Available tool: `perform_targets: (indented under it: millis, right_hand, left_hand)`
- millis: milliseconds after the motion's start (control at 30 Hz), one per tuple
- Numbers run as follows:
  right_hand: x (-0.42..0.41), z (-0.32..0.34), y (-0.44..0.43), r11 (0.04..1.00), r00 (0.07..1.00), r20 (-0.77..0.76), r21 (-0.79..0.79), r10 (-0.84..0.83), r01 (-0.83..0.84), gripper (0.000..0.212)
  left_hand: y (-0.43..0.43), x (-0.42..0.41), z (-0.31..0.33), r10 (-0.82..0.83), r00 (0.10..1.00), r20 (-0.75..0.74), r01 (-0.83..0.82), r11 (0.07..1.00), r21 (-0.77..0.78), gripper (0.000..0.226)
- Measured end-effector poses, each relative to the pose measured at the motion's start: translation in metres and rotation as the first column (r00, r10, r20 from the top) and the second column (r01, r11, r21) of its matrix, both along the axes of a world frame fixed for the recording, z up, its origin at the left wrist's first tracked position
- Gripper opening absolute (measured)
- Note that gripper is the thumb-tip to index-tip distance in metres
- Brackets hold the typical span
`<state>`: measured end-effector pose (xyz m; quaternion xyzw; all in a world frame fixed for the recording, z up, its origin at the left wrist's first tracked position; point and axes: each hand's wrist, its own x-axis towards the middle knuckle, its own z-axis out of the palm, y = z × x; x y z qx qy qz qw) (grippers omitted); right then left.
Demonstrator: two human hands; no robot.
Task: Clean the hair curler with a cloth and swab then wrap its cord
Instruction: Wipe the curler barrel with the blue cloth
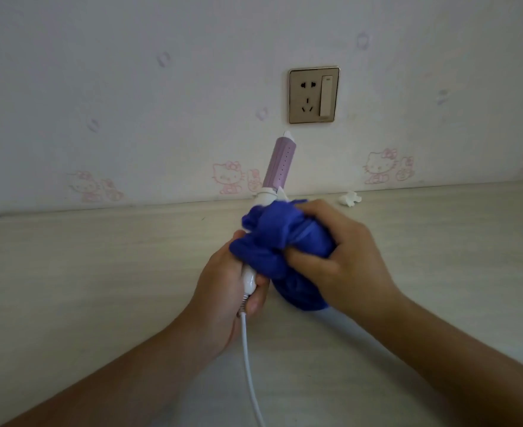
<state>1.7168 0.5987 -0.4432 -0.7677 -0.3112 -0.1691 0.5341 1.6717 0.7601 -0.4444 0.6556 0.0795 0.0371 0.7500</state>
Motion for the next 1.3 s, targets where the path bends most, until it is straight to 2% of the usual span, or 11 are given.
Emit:
perform_targets:
  millis: [133,267,367,467,567,667,767,933,1033,1167,1300]
  right_hand:
    - [0.006,0.008,-0.015,0.981,0.993,-0.043,0.160,-0.108,0.114,0.033]
    - [-0.004,0.001,-0.008,0.999,0.999,-0.018,0.008,0.046,-0.046,0.035]
    - [-0.006,-0.001,-0.002,0.989,0.993,0.003,-0.084,0.122,-0.121,0.035]
    - [-0.001,0.006,-0.006,0.997,0.997,0.029,0.036,0.072,-0.073,0.037]
    - [0.004,0.010,-0.011,0.985,1.000,0.012,0.170,-0.019,0.016,0.034]
    - [0.009,0.009,-0.019,0.964,0.991,-0.073,0.235,-0.111,0.125,0.030]
    - [0.006,0.006,-0.017,0.978,0.989,-0.103,0.171,-0.102,0.119,0.029]
    - [-0.010,0.001,-0.006,0.994,0.998,0.034,-0.099,0.052,-0.049,0.039]
    - [-0.006,0.005,-0.008,1.000,0.999,0.048,-0.010,-0.016,0.016,0.037]
    - [0.005,0.008,-0.017,0.961,0.983,-0.072,0.210,-0.167,0.179,0.034]
    - [-0.007,0.001,-0.011,0.991,0.994,-0.037,0.074,-0.107,0.109,0.030]
  left_hand:
    - [0.000,0.001,0.002,-0.294,0.955,-0.037,0.287,0.949,-0.130,0.061]
    - [0.001,0.007,-0.006,-0.185,0.979,-0.081,0.158,0.953,-0.259,0.056]
    - [0.011,0.009,-0.008,-0.119,0.990,-0.080,0.105,0.982,-0.159,0.031]
    - [0.013,0.011,0.004,-0.254,0.967,0.019,0.251,0.937,-0.244,0.024]
    - [0.010,0.013,0.009,-0.346,0.937,0.048,0.343,0.886,-0.312,0.048]
    - [0.009,0.011,0.003,-0.376,0.926,0.035,0.360,0.850,-0.385,0.037]
    - [0.008,0.012,0.003,-0.344,0.936,0.068,0.347,0.878,-0.331,0.040]
    - [0.011,0.011,0.010,-0.184,0.980,0.075,0.197,0.951,-0.237,0.051]
    - [0.007,0.008,0.013,-0.179,0.980,0.087,0.190,0.971,-0.146,0.050]
    - [0.002,0.003,0.013,-0.303,0.953,0.010,0.303,0.952,-0.027,0.070]
    - [-0.003,0.001,0.008,-0.225,0.972,0.063,0.228,0.972,-0.057,0.063]
